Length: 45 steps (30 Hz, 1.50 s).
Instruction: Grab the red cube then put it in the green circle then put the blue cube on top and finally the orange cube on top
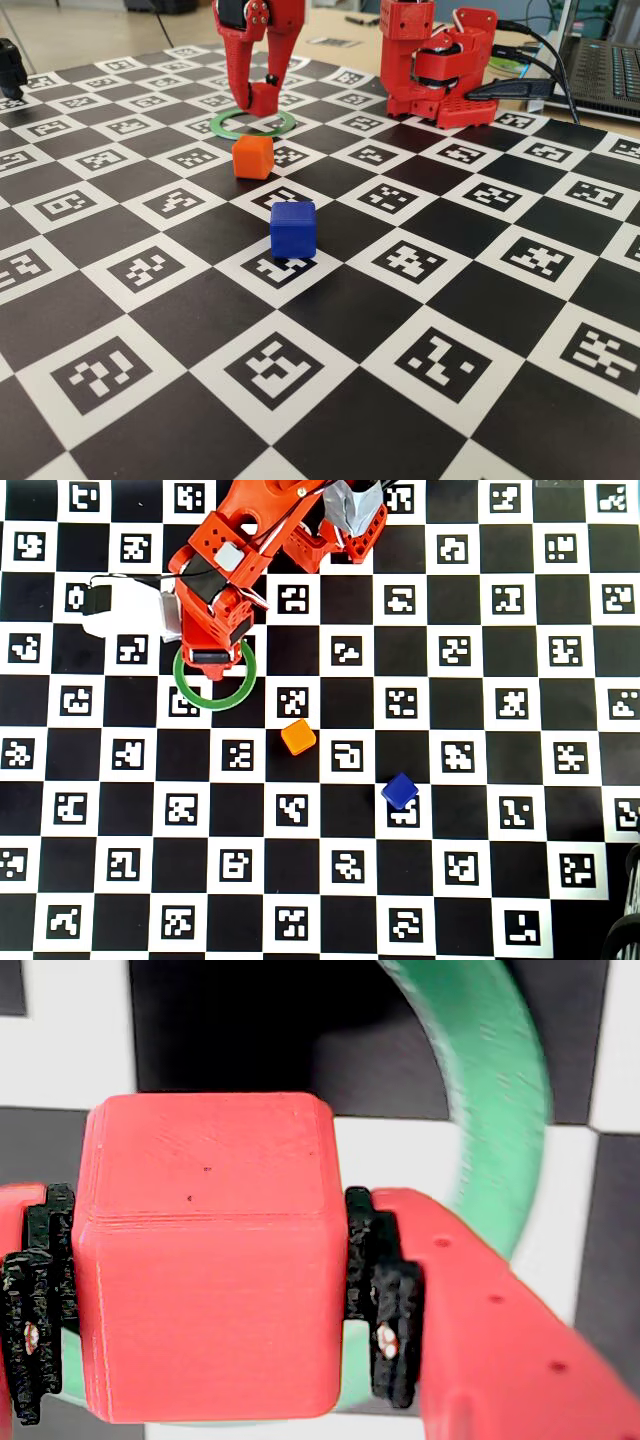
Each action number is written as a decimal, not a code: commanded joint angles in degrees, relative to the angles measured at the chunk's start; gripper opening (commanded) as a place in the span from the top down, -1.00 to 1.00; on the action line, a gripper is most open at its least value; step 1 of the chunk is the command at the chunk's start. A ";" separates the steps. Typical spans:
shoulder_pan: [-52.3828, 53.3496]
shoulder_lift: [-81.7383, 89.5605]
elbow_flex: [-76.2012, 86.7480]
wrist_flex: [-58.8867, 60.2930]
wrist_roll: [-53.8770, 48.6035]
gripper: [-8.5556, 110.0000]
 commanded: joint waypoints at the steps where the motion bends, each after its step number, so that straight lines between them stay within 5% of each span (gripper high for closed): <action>1: -0.35 0.09 -0.79 -1.23 0.09 0.77; 24: -0.62 -5.63 -3.52 -3.78 0.00 0.76; 39: -0.18 -4.83 -2.99 -3.96 -0.97 0.39; 45: 0.53 -1.93 -9.05 4.75 0.70 0.21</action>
